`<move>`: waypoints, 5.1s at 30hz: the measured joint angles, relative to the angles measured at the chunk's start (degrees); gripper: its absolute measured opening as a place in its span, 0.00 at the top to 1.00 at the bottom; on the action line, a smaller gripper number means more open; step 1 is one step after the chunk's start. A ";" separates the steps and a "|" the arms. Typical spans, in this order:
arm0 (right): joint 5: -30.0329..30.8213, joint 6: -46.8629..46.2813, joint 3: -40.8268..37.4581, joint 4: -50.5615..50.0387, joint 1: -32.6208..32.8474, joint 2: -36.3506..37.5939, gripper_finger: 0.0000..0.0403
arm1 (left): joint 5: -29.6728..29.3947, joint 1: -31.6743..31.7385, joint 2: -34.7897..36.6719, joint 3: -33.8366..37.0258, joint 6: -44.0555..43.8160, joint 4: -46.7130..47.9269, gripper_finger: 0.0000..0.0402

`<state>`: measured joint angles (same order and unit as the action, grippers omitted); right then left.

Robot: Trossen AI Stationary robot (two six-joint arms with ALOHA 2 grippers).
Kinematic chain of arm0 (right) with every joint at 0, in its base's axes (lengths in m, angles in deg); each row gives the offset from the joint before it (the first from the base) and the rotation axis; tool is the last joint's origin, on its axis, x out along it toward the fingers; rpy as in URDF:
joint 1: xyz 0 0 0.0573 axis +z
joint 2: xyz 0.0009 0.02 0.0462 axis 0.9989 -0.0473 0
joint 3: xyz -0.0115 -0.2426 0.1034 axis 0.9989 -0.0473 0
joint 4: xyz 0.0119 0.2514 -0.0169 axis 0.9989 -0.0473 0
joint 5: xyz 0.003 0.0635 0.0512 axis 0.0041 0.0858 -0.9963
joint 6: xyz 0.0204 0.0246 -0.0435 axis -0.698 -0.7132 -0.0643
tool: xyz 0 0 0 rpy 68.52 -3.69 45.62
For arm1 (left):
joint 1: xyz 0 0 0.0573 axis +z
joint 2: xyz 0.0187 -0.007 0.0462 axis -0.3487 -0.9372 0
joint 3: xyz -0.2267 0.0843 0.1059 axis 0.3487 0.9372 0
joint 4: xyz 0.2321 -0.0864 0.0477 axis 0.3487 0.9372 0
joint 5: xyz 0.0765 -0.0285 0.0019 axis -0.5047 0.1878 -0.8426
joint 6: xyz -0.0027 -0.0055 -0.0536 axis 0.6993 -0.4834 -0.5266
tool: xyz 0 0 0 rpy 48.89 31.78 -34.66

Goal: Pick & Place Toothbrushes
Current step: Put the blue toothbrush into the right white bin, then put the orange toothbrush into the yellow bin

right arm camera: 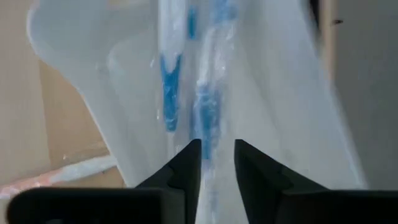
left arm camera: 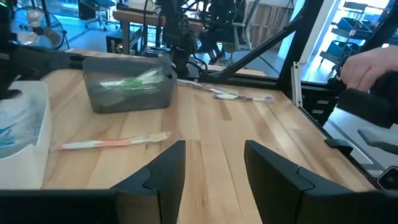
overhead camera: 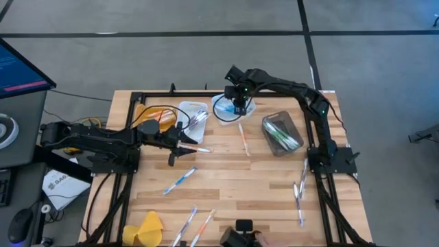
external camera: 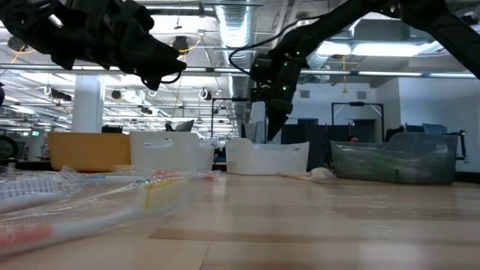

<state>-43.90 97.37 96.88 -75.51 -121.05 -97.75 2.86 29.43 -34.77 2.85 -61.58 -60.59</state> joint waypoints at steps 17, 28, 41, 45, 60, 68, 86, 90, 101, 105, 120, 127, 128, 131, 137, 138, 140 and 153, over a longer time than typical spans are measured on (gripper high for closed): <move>-4.31 -13.34 7.46 -23.03 2.55 0.12 0.46 | -0.04 0.04 -0.01 0.00 -2.74 1.47 0.61; -12.52 -29.46 5.83 -33.33 13.49 0.12 0.45 | -0.04 -0.17 -0.02 0.00 -4.36 1.79 0.61; -3.32 -26.32 -2.24 -29.29 20.01 1.98 0.55 | -0.04 -0.17 -0.02 0.00 -4.23 4.68 0.61; -3.34 -27.43 -7.89 -24.61 17.09 8.40 0.57 | -0.07 -0.17 -0.02 0.00 -4.21 7.09 0.61; -1.68 -53.07 -38.74 15.61 15.86 29.71 0.57 | -0.08 -0.27 -0.04 0.00 -7.17 7.66 0.61; 6.05 -56.65 -41.63 22.68 18.92 29.67 0.58 | -0.10 -3.21 -0.04 0.02 -7.62 8.41 0.61; 7.24 -61.91 -41.58 23.48 22.12 29.65 0.61 | -0.09 -5.40 -0.07 0.04 -7.29 9.03 0.61; 7.12 -64.13 -41.58 22.34 21.68 29.65 0.64 | -0.09 -5.40 -0.07 0.04 -7.38 9.03 0.61; 8.56 -62.42 -41.58 22.37 21.22 29.63 0.69 | -0.09 -5.40 -0.07 0.04 -7.71 9.05 0.61; 11.48 -66.18 -41.58 22.34 21.24 29.63 0.68 | -0.09 -5.40 -0.09 0.07 -7.84 9.07 0.61; 14.35 -69.88 -41.55 25.91 23.61 18.45 0.68 | -0.09 -5.41 -0.11 3.32 -8.95 7.18 0.61; 13.76 -69.68 -40.99 26.33 23.45 13.51 0.68 | -0.09 -5.42 -0.11 3.32 -8.93 6.68 0.61; 13.77 -69.64 -40.86 26.37 23.41 13.10 0.68 | -0.09 -5.41 -0.11 3.32 -8.93 6.60 0.61; 12.99 -69.61 -40.83 26.26 23.14 12.24 0.69 | -0.09 -5.41 -0.09 3.32 -8.93 6.36 0.61; 11.48 -69.47 -40.85 25.25 23.23 12.08 0.82 | -0.09 -5.40 -0.09 3.32 -8.93 6.36 0.61; 10.66 -69.07 -40.83 25.00 23.29 12.05 0.86 | -0.09 -5.41 -0.09 3.32 -8.94 6.36 0.61; 9.18 -67.36 -40.81 24.68 23.50 12.05 0.95 | -0.09 -5.40 -0.09 3.32 -8.94 6.36 0.61; 5.92 -64.51 -38.59 18.64 28.11 13.56 0.99 | -0.11 -5.42 -0.09 3.32 -8.87 6.06 0.61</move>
<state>-37.97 32.86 58.29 -56.88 -92.94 -84.19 2.75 24.01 -34.85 6.17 -70.45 -54.52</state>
